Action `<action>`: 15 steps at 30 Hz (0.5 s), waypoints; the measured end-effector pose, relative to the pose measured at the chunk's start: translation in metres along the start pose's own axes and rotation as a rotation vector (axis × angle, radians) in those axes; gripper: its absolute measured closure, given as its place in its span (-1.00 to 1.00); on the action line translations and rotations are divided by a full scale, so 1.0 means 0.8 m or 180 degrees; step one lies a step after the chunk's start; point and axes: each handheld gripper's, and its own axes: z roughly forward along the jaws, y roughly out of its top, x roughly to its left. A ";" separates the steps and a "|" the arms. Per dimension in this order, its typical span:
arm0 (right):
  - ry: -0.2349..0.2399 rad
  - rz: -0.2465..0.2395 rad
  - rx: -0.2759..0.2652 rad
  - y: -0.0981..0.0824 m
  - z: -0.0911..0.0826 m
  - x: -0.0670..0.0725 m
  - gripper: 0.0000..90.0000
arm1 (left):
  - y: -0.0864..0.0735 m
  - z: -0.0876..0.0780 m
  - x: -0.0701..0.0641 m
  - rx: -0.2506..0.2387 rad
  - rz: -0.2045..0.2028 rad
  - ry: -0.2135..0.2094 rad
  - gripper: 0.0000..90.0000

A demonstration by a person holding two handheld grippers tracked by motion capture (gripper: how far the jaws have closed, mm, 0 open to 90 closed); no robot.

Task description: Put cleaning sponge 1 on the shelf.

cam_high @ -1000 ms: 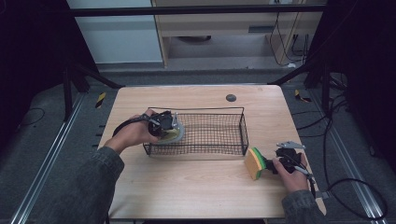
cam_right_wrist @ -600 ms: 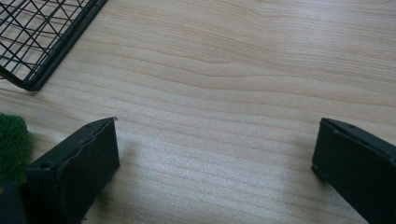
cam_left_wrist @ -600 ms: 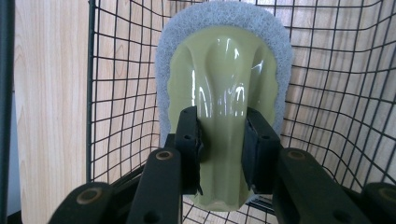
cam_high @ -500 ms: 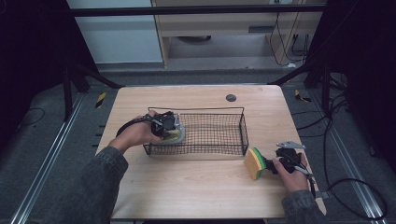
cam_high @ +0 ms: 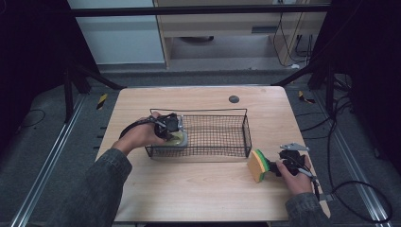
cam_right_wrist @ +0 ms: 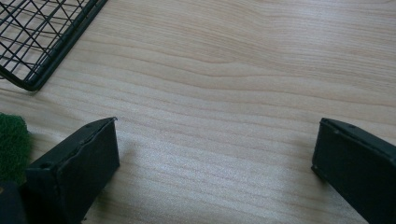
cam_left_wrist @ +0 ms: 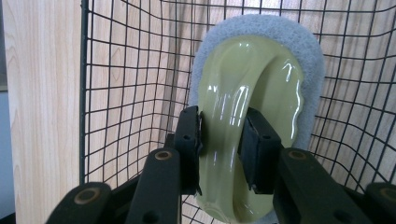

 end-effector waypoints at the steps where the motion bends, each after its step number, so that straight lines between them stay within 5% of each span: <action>1: -0.0001 0.0007 0.0003 0.000 0.000 0.000 -0.98 | 0.000 0.000 0.000 -0.0003 -0.0003 0.0002 0.55; 15: 0.0001 0.0000 -0.0002 0.000 0.000 0.000 -0.98 | -0.002 -0.005 -0.002 -0.0053 -0.0047 -0.0043 0.50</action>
